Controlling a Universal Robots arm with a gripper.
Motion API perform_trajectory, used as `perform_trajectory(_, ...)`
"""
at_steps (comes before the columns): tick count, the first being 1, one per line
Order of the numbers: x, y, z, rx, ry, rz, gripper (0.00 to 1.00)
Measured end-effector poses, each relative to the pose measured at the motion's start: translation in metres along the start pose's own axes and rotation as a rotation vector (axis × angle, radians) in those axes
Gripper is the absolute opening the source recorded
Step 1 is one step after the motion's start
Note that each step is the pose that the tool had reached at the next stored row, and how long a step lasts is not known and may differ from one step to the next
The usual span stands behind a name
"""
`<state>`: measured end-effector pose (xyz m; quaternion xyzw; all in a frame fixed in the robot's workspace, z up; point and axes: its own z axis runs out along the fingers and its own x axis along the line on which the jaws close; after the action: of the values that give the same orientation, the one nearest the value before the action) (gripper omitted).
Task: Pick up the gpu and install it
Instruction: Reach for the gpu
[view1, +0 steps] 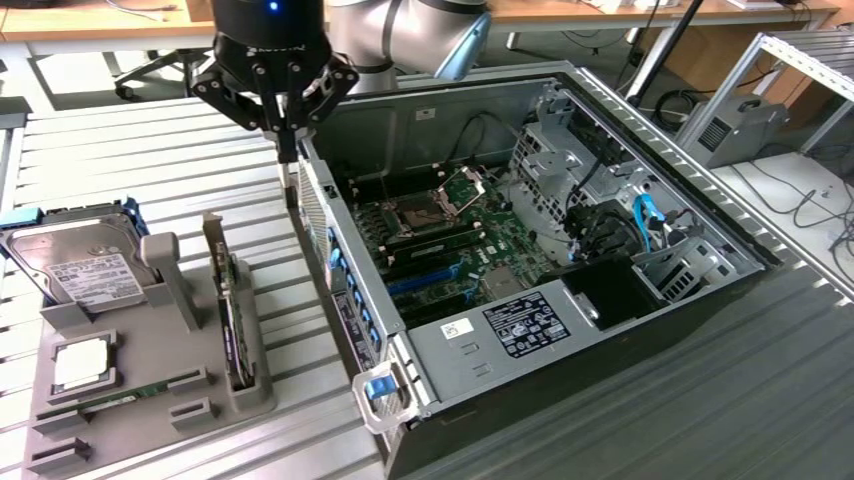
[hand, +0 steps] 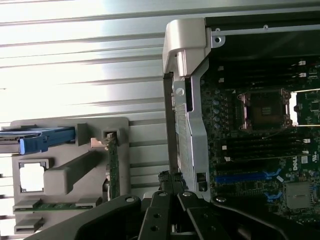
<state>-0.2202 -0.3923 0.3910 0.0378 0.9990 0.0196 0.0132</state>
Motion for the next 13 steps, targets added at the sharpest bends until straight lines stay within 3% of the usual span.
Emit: perform_trajectory(13, 0.0081, -0.0006, -0.0002, 0.0000, 0.0000, 0.000, 0.11)
